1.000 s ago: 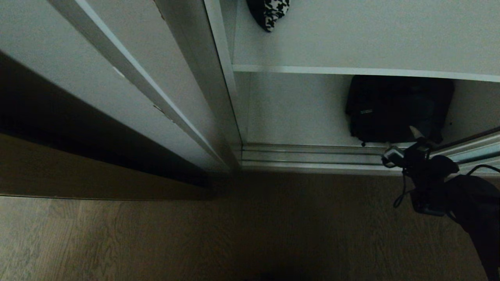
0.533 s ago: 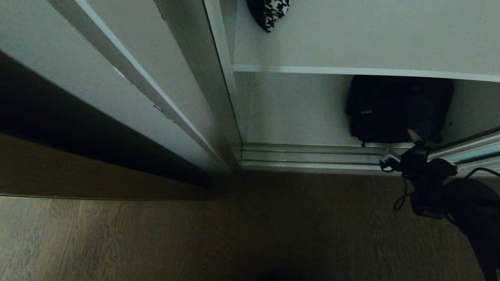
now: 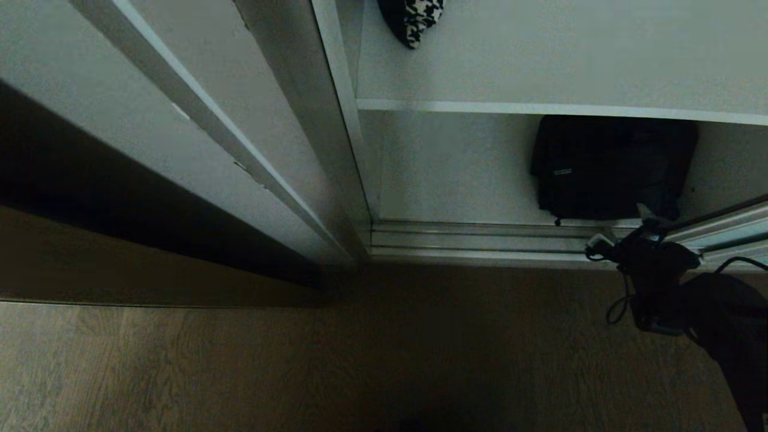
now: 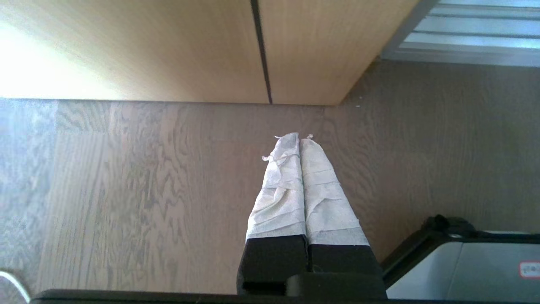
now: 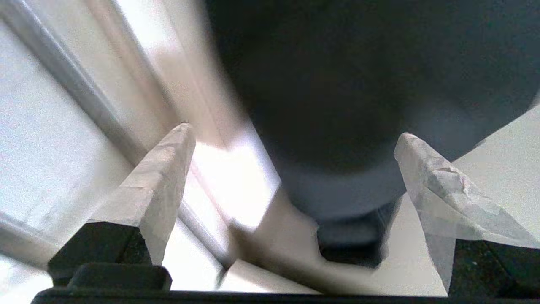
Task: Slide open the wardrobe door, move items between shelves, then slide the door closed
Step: Place the bag on the higher shelf
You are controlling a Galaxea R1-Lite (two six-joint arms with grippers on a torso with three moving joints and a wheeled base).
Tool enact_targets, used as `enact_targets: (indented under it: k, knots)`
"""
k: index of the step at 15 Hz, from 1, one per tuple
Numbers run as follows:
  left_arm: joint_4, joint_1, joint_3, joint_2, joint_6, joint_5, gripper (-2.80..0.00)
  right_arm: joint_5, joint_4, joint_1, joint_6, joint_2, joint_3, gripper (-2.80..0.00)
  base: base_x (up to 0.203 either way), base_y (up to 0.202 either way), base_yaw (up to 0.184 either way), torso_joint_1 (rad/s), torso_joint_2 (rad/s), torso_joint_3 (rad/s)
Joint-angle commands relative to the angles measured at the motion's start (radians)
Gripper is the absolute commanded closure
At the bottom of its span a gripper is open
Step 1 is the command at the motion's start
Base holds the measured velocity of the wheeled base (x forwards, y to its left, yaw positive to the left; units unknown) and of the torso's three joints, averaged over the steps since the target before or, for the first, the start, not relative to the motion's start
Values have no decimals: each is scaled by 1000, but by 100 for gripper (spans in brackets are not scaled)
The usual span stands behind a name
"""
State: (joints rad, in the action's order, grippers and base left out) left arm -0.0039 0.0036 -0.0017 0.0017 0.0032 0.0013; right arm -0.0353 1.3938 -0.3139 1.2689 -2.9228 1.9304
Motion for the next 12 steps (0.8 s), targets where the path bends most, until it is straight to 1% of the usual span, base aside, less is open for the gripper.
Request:
enact_targets:
  k: [1, 2, 3, 4, 5, 6, 9, 10, 12]
  knots:
    - [-1, 0, 0, 1, 0, 0, 0, 158, 12, 1, 1, 14, 1, -280, 0, 0, 0, 0, 0, 0]
    - [-1, 0, 0, 1, 0, 0, 0, 247, 12, 4, -8, 17, 1, -280, 0, 0, 0, 0, 0, 0]
    - [-1, 0, 0, 1, 0, 0, 0, 314, 9, 8, -35, 20, 1, -280, 0, 0, 0, 0, 0, 0]
    - [-1, -1, 0, 1, 0, 0, 0, 331, 8, 13, -89, 23, 1, -280, 0, 0, 0, 0, 0, 0]
    - [-1, 1, 0, 1, 0, 0, 0, 332, 9, 17, -146, 28, 1, -280, 0, 0, 0, 0, 0, 0]
    - [-1, 1, 0, 1, 0, 0, 0, 333, 11, 21, -165, 37, 1, -280, 0, 0, 0, 0, 0, 0]
    - [-1, 0, 0, 1, 0, 0, 0, 334, 1, 32, -174, 62, 2, -280, 0, 0, 0, 0, 0, 0]
    - [-1, -1, 0, 1, 0, 0, 0, 334, -10, 40, -191, 67, 2, -280, 0, 0, 0, 0, 0, 0]
    - [-1, 0, 0, 1, 0, 0, 0, 337, -16, 53, -202, 80, 2, -280, 0, 0, 0, 0, 0, 0]
